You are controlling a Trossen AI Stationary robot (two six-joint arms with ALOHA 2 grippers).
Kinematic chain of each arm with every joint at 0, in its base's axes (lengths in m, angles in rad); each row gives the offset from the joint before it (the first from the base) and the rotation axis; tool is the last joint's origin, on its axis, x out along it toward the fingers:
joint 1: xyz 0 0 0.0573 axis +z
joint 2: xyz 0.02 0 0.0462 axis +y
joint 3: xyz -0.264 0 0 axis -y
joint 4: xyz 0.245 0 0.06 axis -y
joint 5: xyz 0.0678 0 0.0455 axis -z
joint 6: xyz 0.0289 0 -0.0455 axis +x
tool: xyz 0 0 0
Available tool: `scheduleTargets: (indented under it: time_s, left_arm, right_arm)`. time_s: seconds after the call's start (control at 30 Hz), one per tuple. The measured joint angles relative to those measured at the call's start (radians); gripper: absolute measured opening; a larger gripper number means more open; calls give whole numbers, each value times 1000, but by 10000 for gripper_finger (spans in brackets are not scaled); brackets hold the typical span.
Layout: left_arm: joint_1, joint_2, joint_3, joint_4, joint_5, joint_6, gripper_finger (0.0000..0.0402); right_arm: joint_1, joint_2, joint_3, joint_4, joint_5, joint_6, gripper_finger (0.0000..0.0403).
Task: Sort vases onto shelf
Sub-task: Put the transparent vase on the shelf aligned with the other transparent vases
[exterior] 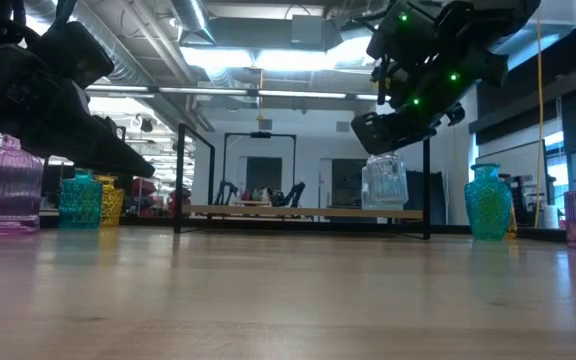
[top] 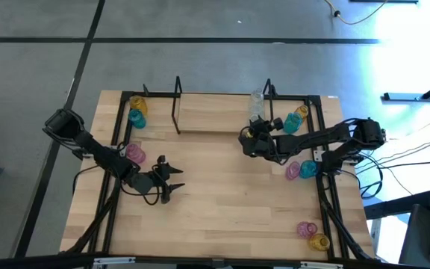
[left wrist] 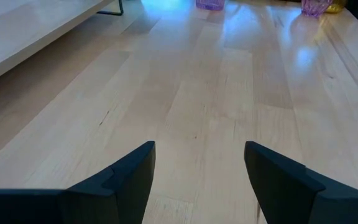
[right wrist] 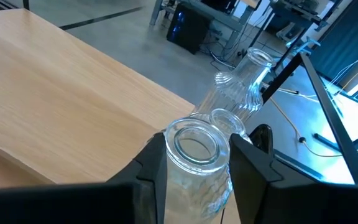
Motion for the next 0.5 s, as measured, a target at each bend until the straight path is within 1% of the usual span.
scheduleTargets:
  time_s: [0.23, 0.5]
  left_arm:
    - [0, 0, 0, 0, 0, 0, 241]
    - [0, 0, 0, 0, 0, 0, 241]
  right_arm:
    - [-26, 11, 0, -3, -21, 0, 113]
    - [-52, 46, 4, 5, -5, 0, 113]
